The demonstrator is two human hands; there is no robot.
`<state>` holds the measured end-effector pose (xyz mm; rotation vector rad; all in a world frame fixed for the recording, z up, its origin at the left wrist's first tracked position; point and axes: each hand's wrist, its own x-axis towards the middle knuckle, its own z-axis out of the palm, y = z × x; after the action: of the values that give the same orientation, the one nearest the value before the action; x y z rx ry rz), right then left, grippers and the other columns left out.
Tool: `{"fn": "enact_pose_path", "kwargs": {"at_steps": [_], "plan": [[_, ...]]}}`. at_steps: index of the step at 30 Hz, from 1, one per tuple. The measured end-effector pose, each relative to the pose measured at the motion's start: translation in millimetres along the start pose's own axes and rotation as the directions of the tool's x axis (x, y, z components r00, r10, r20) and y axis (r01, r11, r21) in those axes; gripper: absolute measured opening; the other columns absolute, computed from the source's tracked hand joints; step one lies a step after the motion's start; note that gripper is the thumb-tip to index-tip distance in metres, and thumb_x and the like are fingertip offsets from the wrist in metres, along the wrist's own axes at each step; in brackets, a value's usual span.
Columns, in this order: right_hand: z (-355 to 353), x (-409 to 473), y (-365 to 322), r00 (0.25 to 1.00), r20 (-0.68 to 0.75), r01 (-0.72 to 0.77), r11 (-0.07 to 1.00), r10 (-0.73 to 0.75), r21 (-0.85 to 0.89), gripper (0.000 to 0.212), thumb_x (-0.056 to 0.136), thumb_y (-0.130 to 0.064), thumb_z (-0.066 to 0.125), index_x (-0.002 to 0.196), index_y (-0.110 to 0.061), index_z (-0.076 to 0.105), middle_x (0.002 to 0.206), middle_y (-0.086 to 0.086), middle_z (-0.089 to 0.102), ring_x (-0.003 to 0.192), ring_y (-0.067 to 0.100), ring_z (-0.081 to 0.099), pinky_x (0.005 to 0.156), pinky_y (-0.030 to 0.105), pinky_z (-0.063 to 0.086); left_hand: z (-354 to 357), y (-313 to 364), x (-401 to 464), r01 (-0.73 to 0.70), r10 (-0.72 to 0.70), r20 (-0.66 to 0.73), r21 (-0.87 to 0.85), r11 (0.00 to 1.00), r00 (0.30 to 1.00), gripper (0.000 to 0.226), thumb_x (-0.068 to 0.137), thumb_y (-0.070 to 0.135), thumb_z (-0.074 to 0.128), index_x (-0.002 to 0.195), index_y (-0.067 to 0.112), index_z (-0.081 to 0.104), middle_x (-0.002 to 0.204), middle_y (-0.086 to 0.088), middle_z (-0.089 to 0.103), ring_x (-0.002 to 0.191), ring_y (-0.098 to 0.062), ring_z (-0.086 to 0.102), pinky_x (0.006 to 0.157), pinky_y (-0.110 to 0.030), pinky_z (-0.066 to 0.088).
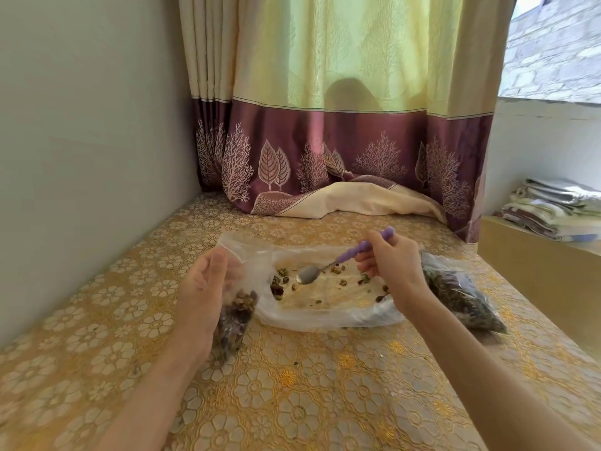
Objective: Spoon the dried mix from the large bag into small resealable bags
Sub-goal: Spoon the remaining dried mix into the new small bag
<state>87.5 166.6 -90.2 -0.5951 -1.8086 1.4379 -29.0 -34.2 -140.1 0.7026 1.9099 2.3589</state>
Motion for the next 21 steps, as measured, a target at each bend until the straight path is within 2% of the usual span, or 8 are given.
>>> {"fn": "enact_pose_path", "kwargs": {"at_steps": [3,6,9,12,14,17,21], "plan": [[2,1,15,0.999,0.015,-0.036,0.996,0.038,-0.08,0.039,0.094,-0.012,0.047,0.058,-0.009,0.062,0.054,0.004,0.067,0.045,0.01,0.052,0.041,0.019,0.04,0,-2,2,-0.01,0.01,-0.012,0.003,1.0,1.0,0.041,0.078,0.056,0.047,0.085,0.019,0.064,0.092,0.003,0.07,0.095,-0.023,0.064,0.089,-0.041,0.049],[11,0,23,0.996,0.052,-0.063,0.997,0.065,-0.054,0.037,0.094,-0.01,0.046,0.061,-0.005,0.062,0.055,0.006,0.069,0.042,0.008,0.052,0.039,0.019,0.039,-1,-4,2,-0.03,0.031,-0.015,0.008,1.0,0.999,0.039,0.08,0.055,0.047,0.087,0.021,0.065,0.092,0.005,0.07,0.095,-0.02,0.064,0.082,-0.032,0.048],[23,-3,30,0.995,0.067,-0.074,0.997,0.073,0.012,0.041,0.095,-0.01,0.044,0.059,-0.006,0.063,0.057,0.006,0.07,0.044,0.01,0.054,0.041,0.019,0.043,-1,-5,1,-0.025,0.025,-0.003,0.013,1.0,1.0,0.038,0.081,0.054,0.047,0.086,0.021,0.065,0.092,0.003,0.071,0.093,-0.019,0.065,0.084,-0.034,0.049],[35,-2,39,0.995,0.051,-0.087,0.994,0.084,0.06,0.056,0.097,-0.016,0.042,0.047,-0.012,0.065,0.066,0.013,0.072,0.056,0.021,0.06,0.054,0.029,0.05,-1,-5,2,-0.005,0.005,-0.023,-0.002,1.0,1.0,0.038,0.079,0.055,0.047,0.086,0.022,0.065,0.088,0.005,0.072,0.088,-0.016,0.067,0.082,-0.034,0.05],[41,0,46,0.994,0.017,-0.109,0.991,0.108,0.082,0.058,0.097,-0.018,0.043,0.044,-0.014,0.066,0.068,0.014,0.072,0.06,0.024,0.062,0.065,0.037,0.054,0,-4,1,0.015,-0.016,-0.019,-0.023,1.0,1.0,0.037,0.078,0.056,0.046,0.085,0.025,0.066,0.088,0.006,0.072,0.087,-0.016,0.068,0.079,-0.035,0.051],[47,0,55,0.989,-0.034,-0.142,0.983,0.146,0.114,0.053,0.097,-0.018,0.046,0.05,-0.012,0.069,0.067,0.012,0.072,0.059,0.02,0.065,0.075,0.04,0.057,2,-2,-1,0.027,-0.026,0.01,-0.03,0.999,1.0,0.034,0.084,0.053,0.045,0.065,0.033,0.065,0.093,0.009,0.072,0.086,-0.012,0.068,0.081,-0.042,0.052],[49,-4,64,0.994,-0.021,-0.099,0.978,0.105,0.185,0.041,0.098,-0.016,0.048,0.065,-0.003,0.069,0.068,0.011,0.073,0.054,0.015,0.062,0.057,0.027,0.055,1,-1,-1,0.048,-0.048,0.01,-0.051,0.998,0.999,0.035,0.082,0.055,0.046,0.061,0.034,0.065,0.094,0.007,0.072,0.087,-0.014,0.068,0.084,-0.051,0.052]]}}
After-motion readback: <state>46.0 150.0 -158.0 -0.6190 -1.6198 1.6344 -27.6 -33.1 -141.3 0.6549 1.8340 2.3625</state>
